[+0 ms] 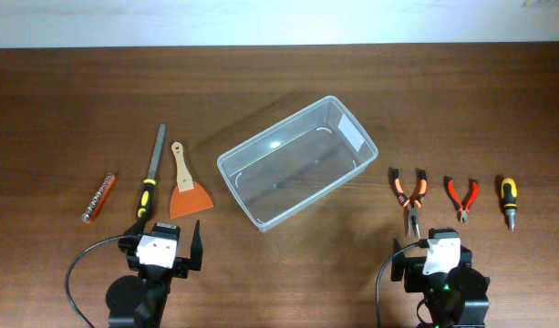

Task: Pack container

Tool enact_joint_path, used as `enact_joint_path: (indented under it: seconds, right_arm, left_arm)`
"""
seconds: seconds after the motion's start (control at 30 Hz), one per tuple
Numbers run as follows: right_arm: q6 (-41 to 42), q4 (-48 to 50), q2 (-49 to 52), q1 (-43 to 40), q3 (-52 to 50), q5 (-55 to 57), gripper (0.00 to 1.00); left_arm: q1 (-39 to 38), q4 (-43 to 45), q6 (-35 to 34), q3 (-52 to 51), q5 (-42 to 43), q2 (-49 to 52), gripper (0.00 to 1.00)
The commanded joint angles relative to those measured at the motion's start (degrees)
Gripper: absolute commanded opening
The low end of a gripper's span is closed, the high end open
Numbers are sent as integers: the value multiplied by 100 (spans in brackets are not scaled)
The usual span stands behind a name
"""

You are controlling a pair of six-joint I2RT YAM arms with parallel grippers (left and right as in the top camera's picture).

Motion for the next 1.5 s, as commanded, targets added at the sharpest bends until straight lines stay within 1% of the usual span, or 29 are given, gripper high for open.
enact_joint_path:
  seconds: [0.0, 0.73, 0.87, 0.97, 1.03, 1.13, 1.2, 1.27, 1.33, 1.4, 1.47]
  right_arm:
    - [-37, 13, -68, -44, -37, 70, 99]
    - [-37, 13, -68, -44, -37, 76, 99]
    - [-39, 17, -68, -44, -37, 74, 99]
    - [-33, 55, -68, -44, -37, 66, 99]
    - [-35, 85, -68, -44, -35, -223, 99]
    - [168, 590, -68, -44, -35, -927, 99]
    - [160, 1021, -68, -44, -33, -1462, 99]
    - [160, 1486, -57, -44, 57, -1976, 99]
    - [157, 1709, -7, -44, 299, -2105, 99]
    - [151, 1687, 149, -44, 750, -1998, 99]
    - [37, 1499, 450, -44, 1276, -1893, 99]
  left_arm:
    - [-17, 35, -48, -48, -2, -59, 99]
    - [-17, 70, -52, -48, 35, -59, 99]
    - [-17, 219, -52, -48, 400, -59, 99]
    - [-17, 476, -50, -48, 929, -59, 99]
    - [-17, 603, -50, -48, 1134, -59, 99]
    - [-17, 662, -52, -46, 1182, -59, 99]
    - [-17, 654, -55, -15, 1189, -52, 99]
    - [-17, 640, -227, 153, 1255, -13, 99]
    - [-17, 608, -273, 507, 1379, 114, 99]
    - [-15, 372, -267, 1040, 1279, 396, 99]
    - [-17, -52, -264, 1685, 999, 914, 99]
